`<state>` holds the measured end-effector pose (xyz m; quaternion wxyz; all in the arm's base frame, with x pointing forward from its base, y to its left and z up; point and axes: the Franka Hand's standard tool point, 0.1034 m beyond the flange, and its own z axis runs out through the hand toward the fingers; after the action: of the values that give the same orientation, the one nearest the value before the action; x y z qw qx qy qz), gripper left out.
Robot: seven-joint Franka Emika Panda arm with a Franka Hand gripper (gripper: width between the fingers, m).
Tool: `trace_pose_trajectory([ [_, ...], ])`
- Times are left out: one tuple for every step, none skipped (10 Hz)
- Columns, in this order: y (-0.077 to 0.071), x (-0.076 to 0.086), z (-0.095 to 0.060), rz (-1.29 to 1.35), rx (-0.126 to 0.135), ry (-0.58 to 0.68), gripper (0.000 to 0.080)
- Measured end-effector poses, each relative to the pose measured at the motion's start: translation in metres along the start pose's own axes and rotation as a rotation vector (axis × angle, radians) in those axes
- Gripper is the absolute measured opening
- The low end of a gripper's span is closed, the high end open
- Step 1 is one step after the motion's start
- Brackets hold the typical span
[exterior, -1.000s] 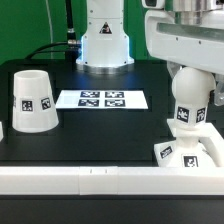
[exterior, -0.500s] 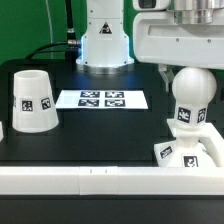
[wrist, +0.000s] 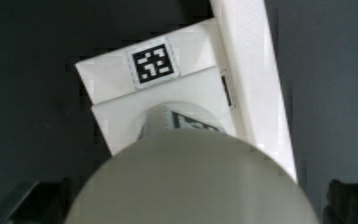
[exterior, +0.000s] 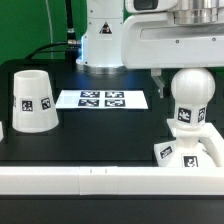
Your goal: Assemble lamp
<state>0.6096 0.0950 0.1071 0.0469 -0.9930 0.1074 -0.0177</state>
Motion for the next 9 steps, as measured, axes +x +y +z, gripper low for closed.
trace_pose_trajectory([
  [-0.0011,0.0006,-0.0029,-0.173,-0.029,0.010,0.0699],
  [-0.0023,0.0017,-0.0064,-0.283,-0.041,0.016,0.0699],
  [-0.0024,0.0026,-0.0086,-0.392,-0.052,0.019,0.0699],
  [-0.0018,0.0030,-0.0090,-0.529,-0.060,0.016,0.0699],
  [-0.0018,0.0038,-0.0090,-0.643,-0.064,0.017,0.0699],
  [-0.0021,0.0059,-0.0089,-0.726,-0.070,0.027,0.0699],
  [-0.0012,0.0061,-0.0087,-0.789,-0.073,0.024,0.0699],
  [-0.0002,0.0064,-0.0086,-0.867,-0.075,0.021,0.0699],
  [0.0005,0.0066,-0.0084,-0.930,-0.076,0.019,0.0699],
])
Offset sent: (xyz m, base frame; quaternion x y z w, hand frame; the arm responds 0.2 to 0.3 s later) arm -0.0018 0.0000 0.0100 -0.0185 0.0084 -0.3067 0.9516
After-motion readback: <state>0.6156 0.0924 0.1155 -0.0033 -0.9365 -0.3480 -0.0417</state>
